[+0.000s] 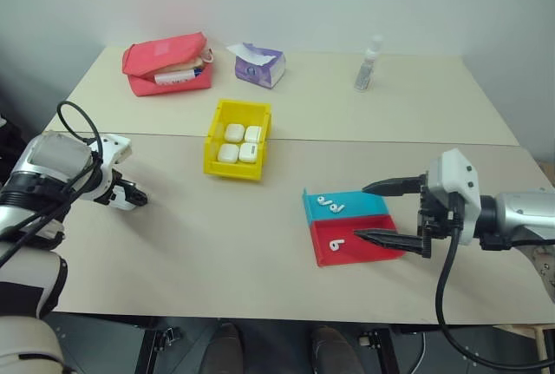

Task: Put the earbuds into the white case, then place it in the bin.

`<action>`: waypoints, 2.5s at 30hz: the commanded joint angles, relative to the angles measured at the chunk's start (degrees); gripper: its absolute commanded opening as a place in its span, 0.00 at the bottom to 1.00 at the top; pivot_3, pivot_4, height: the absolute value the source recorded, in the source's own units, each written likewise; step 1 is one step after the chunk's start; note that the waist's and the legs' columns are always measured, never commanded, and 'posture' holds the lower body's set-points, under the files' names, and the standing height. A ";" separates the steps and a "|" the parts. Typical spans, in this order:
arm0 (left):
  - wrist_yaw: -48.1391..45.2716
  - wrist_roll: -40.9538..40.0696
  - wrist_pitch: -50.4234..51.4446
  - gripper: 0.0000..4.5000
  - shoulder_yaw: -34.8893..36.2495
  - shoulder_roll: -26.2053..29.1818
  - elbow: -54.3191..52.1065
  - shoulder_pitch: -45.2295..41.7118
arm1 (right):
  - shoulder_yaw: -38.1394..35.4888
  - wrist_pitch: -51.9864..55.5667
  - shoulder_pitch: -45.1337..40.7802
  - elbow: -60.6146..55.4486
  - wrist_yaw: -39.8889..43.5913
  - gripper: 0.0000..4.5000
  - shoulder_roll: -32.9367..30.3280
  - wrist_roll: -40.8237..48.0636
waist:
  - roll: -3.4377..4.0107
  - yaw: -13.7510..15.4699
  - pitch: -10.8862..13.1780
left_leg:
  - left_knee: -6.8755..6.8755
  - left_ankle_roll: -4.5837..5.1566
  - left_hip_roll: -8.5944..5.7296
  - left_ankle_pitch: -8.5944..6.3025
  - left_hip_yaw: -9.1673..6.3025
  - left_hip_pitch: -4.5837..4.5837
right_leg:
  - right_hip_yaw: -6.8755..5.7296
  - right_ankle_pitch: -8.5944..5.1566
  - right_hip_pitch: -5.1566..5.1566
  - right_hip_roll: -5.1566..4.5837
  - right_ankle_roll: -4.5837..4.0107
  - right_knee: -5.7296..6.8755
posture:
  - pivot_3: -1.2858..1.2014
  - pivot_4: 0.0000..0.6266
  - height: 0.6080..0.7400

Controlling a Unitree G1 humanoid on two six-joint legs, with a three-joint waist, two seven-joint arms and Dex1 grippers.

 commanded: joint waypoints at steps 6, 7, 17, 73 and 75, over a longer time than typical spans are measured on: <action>-4.25 2.57 3.64 1.00 1.66 0.72 -1.14 0.50 | -2.41 -0.05 0.49 -1.96 -0.67 1.00 -0.81 1.64 | 0.00 -0.01 0.00 | 0.01 0.00 0.00 0.00 -0.01 0.00 | -0.01 0.00 0.01 0.00 0.00 0.01 | 0.52 0.24 1.00; -4.25 2.94 3.62 1.00 1.55 0.51 -0.94 0.71 | -2.29 -0.20 0.51 -1.84 -0.69 1.00 -0.80 1.56 | 0.00 -0.01 0.00 | 0.01 0.00 0.00 0.00 -0.01 0.00 | -0.01 0.00 0.01 0.00 0.00 0.01 | 0.52 0.24 1.00; -2.37 5.56 3.19 1.00 3.99 -1.82 1.18 1.37 | -2.07 -0.63 0.93 -1.97 -1.13 1.00 -0.52 1.35 | 0.01 0.02 -0.01 | 0.04 0.01 0.00 0.01 -0.04 0.06 | -0.03 0.00 0.07 0.00 0.00 0.07 | 0.52 0.24 1.00; -19.13 -30.34 -46.73 0.62 32.91 -35.13 -51.29 25.33 | 41.52 27.74 -28.04 -2.02 -4.99 0.58 -8.33 -23.64 | 0.03 -1.30 -0.04 | 0.41 0.01 -0.02 0.00 -0.53 0.18 | -0.44 0.03 0.66 -0.08 0.05 -0.06 | 0.52 0.24 1.00; -18.37 -30.60 -46.64 0.62 32.82 -35.19 -52.08 25.98 | 42.92 27.70 -28.63 -1.18 -4.94 0.58 -7.94 -24.97 | 0.03 -1.39 -0.04 | 0.41 0.01 -0.02 0.00 -0.53 0.19 | -0.44 0.03 0.67 -0.08 0.05 -0.06 | 0.52 0.24 1.00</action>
